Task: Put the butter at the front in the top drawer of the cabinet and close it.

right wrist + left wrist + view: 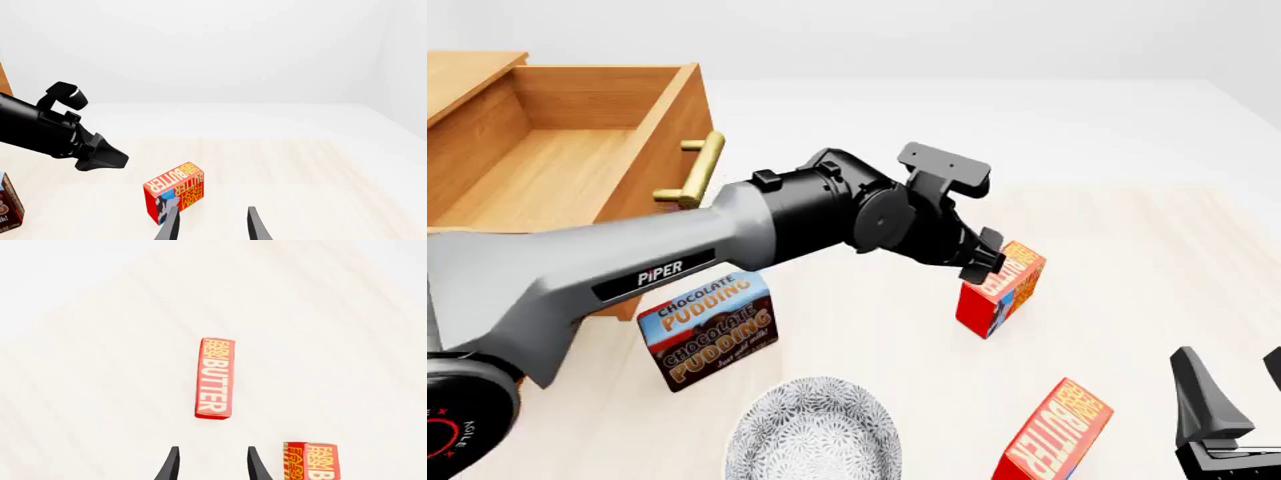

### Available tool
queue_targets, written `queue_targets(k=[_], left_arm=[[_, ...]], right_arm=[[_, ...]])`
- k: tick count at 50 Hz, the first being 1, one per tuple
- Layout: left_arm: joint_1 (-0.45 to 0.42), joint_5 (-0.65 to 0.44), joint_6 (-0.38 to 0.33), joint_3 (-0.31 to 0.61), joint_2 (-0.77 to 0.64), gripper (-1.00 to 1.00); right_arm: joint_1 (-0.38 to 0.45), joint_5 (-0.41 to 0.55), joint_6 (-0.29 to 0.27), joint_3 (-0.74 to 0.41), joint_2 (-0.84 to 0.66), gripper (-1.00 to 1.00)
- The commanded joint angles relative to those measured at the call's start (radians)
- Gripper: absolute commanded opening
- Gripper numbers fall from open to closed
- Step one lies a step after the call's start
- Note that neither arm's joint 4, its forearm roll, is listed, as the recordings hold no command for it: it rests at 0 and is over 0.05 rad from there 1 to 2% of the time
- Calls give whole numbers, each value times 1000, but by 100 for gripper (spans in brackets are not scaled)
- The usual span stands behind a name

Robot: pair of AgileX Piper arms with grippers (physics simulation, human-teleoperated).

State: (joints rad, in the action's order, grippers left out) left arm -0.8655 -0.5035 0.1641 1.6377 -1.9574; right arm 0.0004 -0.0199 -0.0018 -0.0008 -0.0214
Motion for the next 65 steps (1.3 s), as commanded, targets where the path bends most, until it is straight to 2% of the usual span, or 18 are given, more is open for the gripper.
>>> queue_targets(k=[1, 29, 65], left_arm=[[6, -8, -6, 22, -46, 100], [-10, -62, -26, 121, -166, 100], [-15, -174, -25, 353, -326, 100]], right_arm=[[0, -1, 0, 0, -1, 100], [0, -1, 0, 0, -1, 100], [0, -1, 0, 0, -1, 100]])
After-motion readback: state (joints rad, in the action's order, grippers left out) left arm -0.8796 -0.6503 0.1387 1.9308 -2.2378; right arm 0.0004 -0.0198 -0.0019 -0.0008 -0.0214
